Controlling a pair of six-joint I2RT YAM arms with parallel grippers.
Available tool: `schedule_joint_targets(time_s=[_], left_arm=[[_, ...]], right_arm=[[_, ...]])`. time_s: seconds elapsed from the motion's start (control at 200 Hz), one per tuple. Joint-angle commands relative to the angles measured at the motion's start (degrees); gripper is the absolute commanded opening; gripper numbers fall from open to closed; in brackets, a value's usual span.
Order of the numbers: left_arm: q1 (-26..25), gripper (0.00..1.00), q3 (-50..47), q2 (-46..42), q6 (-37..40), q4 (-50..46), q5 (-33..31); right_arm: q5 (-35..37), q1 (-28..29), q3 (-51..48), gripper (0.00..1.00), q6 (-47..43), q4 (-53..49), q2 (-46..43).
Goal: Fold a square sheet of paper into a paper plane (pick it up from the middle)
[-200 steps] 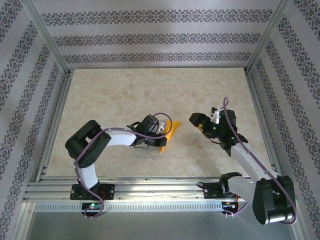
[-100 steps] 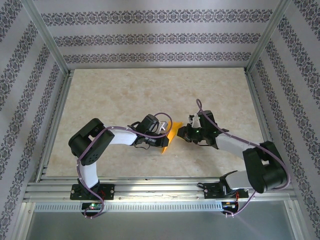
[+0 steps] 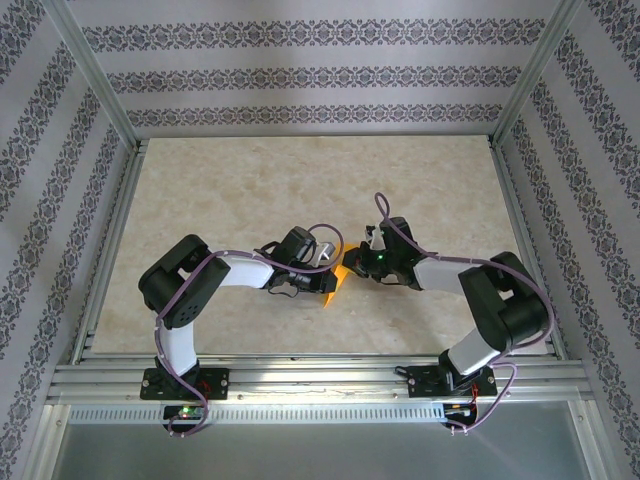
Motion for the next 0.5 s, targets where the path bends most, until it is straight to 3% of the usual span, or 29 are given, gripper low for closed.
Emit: schedule_joint_targets(time_s=[0.0,0.33,0.495], left_arm=[[-0.12,0.06,-0.03,3.43,0.10,-0.67,0.41],[0.13,0.06,0.36,4.12,0.93,-2.15,1.61],[0.22,0.06,0.35,4.47,1.01,-2.19,1.98]], right_arm=[[1.63,-0.09,0.61,0.05,3.02,5.73,2.23],[2.88,-2.25,-1.13,0.05,3.08,8.06,5.56],[-0.29,-3.44,-1.63,0.06,2.67,11.40,6.75]])
